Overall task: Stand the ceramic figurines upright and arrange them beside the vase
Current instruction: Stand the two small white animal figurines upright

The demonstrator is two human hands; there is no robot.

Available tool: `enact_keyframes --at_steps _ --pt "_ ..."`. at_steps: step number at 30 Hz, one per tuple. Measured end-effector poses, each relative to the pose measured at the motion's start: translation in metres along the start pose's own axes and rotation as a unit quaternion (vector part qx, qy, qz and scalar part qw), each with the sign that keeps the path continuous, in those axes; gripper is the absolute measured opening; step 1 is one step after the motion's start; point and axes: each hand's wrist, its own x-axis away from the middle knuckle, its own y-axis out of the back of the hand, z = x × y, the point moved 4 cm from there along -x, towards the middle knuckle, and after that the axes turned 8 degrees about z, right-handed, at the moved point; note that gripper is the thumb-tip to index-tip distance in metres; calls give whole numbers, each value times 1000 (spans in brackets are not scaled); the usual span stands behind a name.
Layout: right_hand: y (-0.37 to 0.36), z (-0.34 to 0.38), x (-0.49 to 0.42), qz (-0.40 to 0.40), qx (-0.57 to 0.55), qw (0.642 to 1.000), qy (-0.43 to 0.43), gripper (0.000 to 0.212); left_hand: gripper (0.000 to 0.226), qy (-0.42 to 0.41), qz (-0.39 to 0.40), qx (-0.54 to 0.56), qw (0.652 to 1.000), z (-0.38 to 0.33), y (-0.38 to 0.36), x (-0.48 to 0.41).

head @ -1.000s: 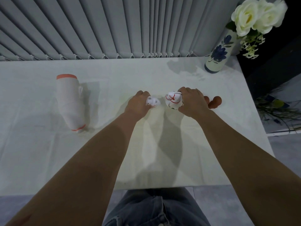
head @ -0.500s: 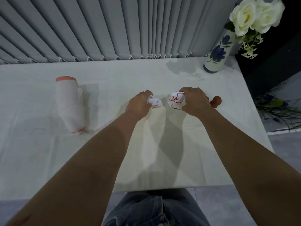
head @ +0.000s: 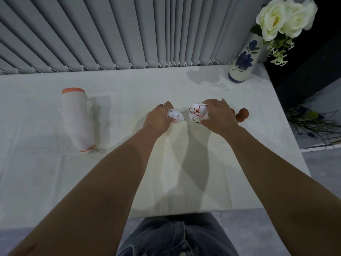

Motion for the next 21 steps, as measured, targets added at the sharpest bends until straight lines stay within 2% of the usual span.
enact_keyframes --at_steps 8,15,21 --pt "7 4 4 23 3 1000 3 45 30 11 -4 13 1000 -4 -4 -1" --pt "2 3 3 16 10 1000 10 43 44 11 3 22 1000 -5 -3 2" --pt "9 15 19 -57 -12 996 66 55 54 51 -13 57 997 -3 2 16"
